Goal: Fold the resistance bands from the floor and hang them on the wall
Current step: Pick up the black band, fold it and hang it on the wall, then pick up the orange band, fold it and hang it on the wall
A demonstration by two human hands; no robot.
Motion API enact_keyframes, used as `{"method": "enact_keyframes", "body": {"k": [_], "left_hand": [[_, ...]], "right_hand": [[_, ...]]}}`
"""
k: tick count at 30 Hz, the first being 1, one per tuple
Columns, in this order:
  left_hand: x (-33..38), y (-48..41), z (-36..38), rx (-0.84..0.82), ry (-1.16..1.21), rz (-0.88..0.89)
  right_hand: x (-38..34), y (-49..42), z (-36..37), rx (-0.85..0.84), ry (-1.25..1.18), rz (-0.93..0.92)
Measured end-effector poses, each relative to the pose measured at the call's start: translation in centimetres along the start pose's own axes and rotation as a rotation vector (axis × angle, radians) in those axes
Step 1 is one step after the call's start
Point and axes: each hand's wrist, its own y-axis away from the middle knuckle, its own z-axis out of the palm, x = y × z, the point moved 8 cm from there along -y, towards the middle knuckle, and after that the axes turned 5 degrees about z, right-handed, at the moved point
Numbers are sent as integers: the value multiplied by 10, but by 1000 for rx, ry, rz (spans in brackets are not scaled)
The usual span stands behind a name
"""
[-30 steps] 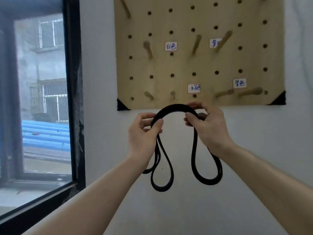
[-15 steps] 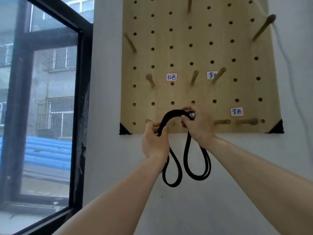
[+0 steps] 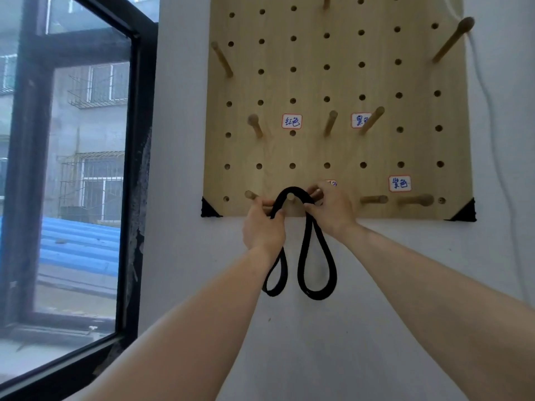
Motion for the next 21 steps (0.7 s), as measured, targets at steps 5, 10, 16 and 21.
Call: {"method": "enact_keyframes", "body": {"k": [5,10,16,21], "left_hand": [[3,21,-5,-107,-78,104],[-23,76,-43,-184,-233,344],[-157,180,-57,-637,-249,13],[-251,296,-60,-891,-232,-209]], "right_hand": [[1,26,2,-54,-37,18],[24,110,1,-79,-41,62],[78,238,45,-329,-91,172],[143,332,108,-722,112,300]]}}
